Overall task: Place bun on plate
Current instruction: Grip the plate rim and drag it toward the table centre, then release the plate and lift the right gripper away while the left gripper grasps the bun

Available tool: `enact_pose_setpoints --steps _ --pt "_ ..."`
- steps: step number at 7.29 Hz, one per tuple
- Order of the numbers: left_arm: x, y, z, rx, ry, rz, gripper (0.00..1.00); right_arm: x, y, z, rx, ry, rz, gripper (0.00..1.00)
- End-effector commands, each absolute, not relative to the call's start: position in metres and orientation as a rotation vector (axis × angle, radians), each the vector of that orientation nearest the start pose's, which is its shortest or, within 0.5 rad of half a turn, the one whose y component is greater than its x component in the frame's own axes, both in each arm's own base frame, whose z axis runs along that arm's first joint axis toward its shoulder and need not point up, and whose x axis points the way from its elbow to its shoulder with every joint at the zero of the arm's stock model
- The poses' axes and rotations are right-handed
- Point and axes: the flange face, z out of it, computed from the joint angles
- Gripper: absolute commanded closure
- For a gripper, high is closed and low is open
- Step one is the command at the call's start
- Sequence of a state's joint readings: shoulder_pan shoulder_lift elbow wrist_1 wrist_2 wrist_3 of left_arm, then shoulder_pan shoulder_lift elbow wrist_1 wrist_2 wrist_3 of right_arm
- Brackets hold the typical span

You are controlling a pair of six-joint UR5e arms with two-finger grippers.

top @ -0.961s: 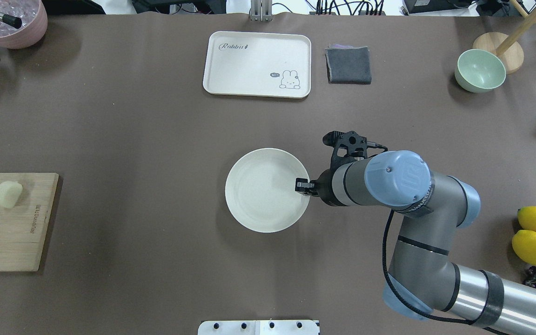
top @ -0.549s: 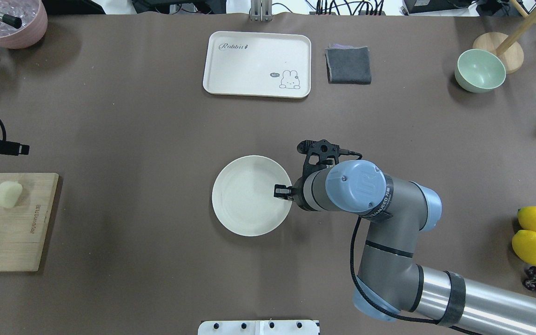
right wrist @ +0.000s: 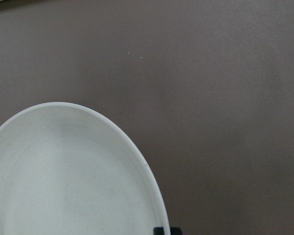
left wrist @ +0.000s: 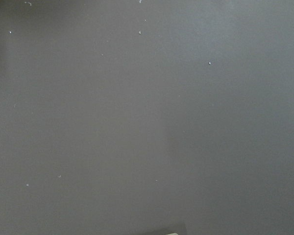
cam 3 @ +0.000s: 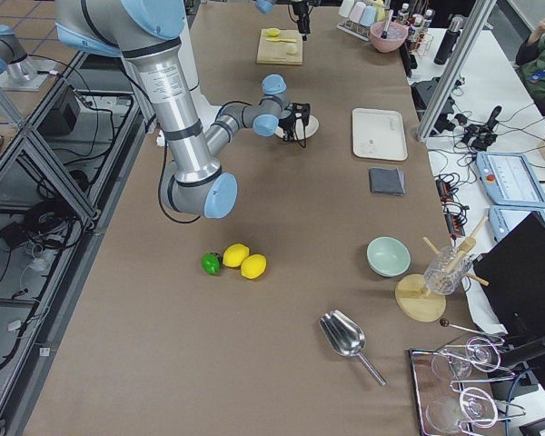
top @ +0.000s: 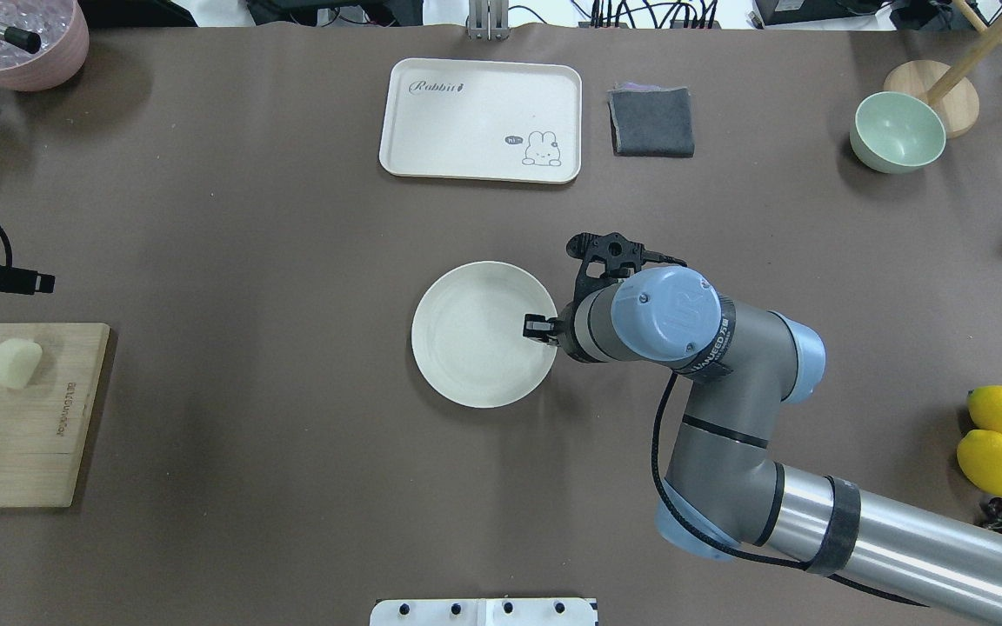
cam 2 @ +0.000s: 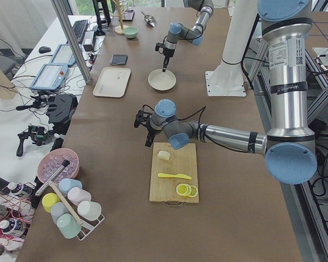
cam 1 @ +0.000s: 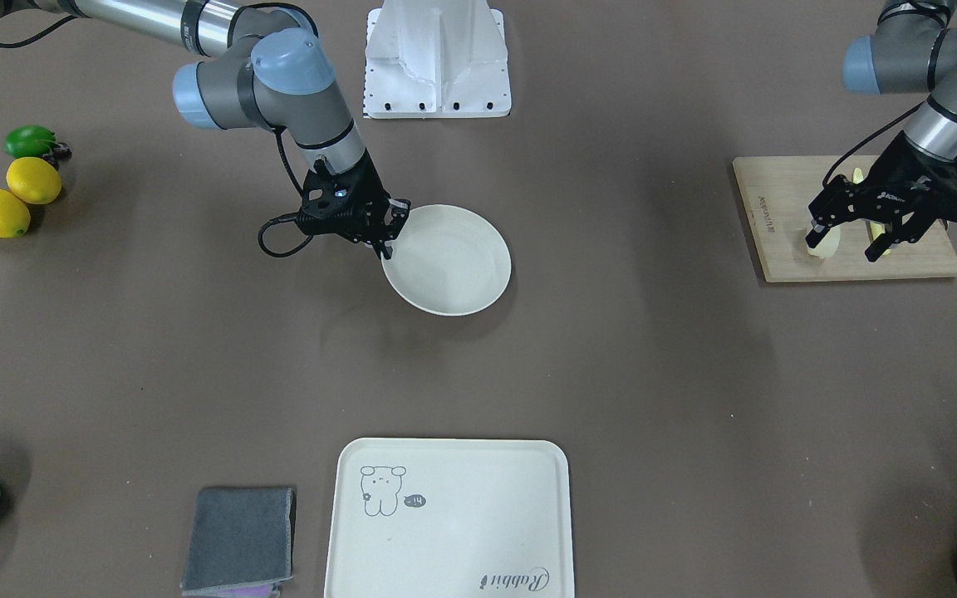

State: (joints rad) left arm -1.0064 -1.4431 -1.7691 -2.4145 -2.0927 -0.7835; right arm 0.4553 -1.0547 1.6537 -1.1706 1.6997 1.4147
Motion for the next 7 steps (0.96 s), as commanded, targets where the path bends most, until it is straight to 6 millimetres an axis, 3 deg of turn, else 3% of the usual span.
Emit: enact_pose_setpoints --steps 1,2,3,5,6,7 --pt "0.178 -0.438 0.532 0.391 0.932 0.039 0.02 -0.554 -0.407 0.281 0.176 -0.987 0.218 0.38" --pt "0.178 -0.437 0.532 0.391 0.931 0.04 0.02 -0.556 -0.408 0.264 0.168 -1.011 0.247 0.0" --pt "0.178 -0.437 0.531 0.392 0.932 0.041 0.02 -0.558 -0.409 0.252 0.162 -1.027 0.261 0.0" --pt "0.171 -0.426 0.542 0.392 0.93 0.039 0.02 -0.55 -0.418 0.252 0.154 -1.03 0.267 0.0" --pt "0.169 -0.422 0.545 0.393 0.931 0.043 0.02 -0.532 -0.434 0.254 0.113 -1.038 0.271 0.0" --pt "0.169 -0.406 0.56 0.387 0.912 0.096 0.03 -0.511 -0.452 0.254 0.08 -1.053 0.276 0.0"
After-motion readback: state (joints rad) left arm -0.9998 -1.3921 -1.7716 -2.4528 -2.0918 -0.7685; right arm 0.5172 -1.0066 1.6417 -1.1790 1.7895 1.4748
